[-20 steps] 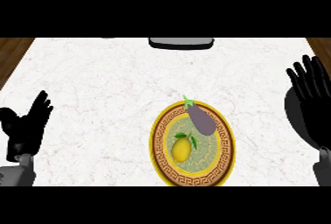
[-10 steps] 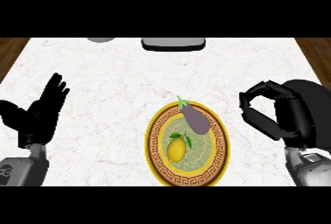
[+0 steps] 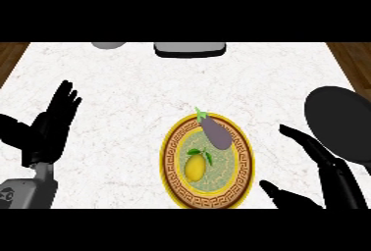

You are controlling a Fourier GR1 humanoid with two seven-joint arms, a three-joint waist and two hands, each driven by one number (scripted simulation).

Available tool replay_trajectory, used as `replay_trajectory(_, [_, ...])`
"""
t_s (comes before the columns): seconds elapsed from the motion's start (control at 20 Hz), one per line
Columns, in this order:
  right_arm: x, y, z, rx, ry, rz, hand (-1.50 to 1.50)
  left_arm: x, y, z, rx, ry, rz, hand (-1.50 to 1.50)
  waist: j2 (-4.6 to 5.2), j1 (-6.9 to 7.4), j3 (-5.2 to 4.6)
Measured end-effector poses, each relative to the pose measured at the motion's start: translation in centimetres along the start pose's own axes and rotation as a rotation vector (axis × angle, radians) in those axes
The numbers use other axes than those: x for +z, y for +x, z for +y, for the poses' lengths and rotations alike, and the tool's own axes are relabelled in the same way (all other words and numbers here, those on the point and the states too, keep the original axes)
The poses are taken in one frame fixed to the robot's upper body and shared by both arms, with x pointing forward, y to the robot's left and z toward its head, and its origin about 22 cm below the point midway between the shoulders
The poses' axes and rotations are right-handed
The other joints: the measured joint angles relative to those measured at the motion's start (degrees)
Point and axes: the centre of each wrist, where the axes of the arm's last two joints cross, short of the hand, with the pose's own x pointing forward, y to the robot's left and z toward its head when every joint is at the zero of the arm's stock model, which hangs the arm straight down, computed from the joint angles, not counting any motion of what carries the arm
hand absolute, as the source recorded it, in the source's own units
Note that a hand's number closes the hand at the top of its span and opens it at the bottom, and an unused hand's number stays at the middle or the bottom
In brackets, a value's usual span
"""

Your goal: Pick the lemon from the plate and place it in the pan

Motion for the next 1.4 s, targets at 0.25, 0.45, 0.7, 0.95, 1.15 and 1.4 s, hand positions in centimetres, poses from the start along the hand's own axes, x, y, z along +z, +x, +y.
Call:
replay_trajectory(0.25, [-0.2,4.1,-1.0,0.132,0.068,0.005,-1.50,0.2,0.6,-1.0,0.006,-0.031,-0.011,0.00,0.40,1.51,0.04])
replay_trajectory(0.45, [-1.8,6.4,-0.3,0.271,0.168,0.050,-1.50,0.0,0.5,-1.3,0.006,-0.052,-0.011,0.00,0.68,2.71,0.00])
replay_trajectory(0.7, [-4.7,8.7,1.4,0.415,0.294,0.113,-1.50,-0.4,1.0,-2.2,0.008,-0.058,-0.020,0.00,0.86,3.22,0.05])
replay_trajectory(0.95, [-6.4,9.7,4.0,0.477,0.489,0.180,-1.50,-0.4,1.2,-2.2,0.008,-0.067,-0.024,0.00,0.93,3.44,0.05])
replay_trajectory(1.15, [-6.6,10.1,5.6,0.489,0.632,0.203,-1.50,-0.2,0.8,-1.9,0.005,-0.060,-0.020,0.00,0.77,3.00,0.08])
replay_trajectory(1.4, [-6.8,11.5,7.6,0.528,0.721,0.182,-1.50,0.1,0.6,-1.6,0.007,-0.051,-0.019,0.00,0.63,2.67,0.10])
